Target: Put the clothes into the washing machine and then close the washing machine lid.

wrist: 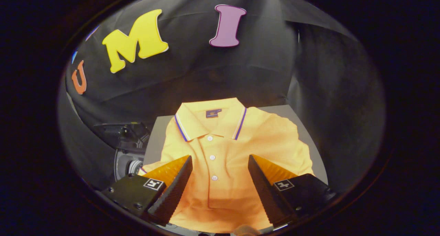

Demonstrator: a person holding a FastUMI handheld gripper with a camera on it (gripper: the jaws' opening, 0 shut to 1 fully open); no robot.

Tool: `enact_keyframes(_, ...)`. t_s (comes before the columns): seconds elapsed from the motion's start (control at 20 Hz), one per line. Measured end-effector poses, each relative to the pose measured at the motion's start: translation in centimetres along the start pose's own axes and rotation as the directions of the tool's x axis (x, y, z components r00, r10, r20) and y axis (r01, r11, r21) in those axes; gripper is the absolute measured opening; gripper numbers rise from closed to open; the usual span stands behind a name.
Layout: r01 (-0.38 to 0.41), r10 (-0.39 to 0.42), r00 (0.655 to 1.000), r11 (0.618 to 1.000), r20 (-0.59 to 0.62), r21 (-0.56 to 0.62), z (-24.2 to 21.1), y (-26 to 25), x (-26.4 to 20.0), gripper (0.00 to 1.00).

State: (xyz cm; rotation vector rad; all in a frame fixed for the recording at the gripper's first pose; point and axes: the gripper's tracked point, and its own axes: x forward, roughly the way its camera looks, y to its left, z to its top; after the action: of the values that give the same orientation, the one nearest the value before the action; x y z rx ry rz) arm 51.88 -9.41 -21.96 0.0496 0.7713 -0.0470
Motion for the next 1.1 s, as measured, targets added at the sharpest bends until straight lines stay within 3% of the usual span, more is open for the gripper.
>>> enact_keyframes(0.25, 0.045, -0.049, 0.997, 0.998, -0.061, -0.053, -1.1, -0.3, 2.7, 1.0)
enact_keyframes(0.55, 0.01, -0.013, 0.998, 0.999, -0.06, -0.052, -0.6, 0.6, 3.4, 0.96)
enact_keyframes(0.6, 0.003, -0.007, 0.998, 0.998, -0.055, -0.057, -0.3, 0.8, 3.3, 0.91)
enact_keyframes(0.9, -0.024, 0.023, 0.999, 1.0, -0.025, -0.008, -0.1, 1.2, 3.6, 0.1)
enact_keyframes(1.1, -0.095, 0.096, 0.995, 0.994, -0.01, 0.06, -0.4, 2.0, 2.7, 0.05)
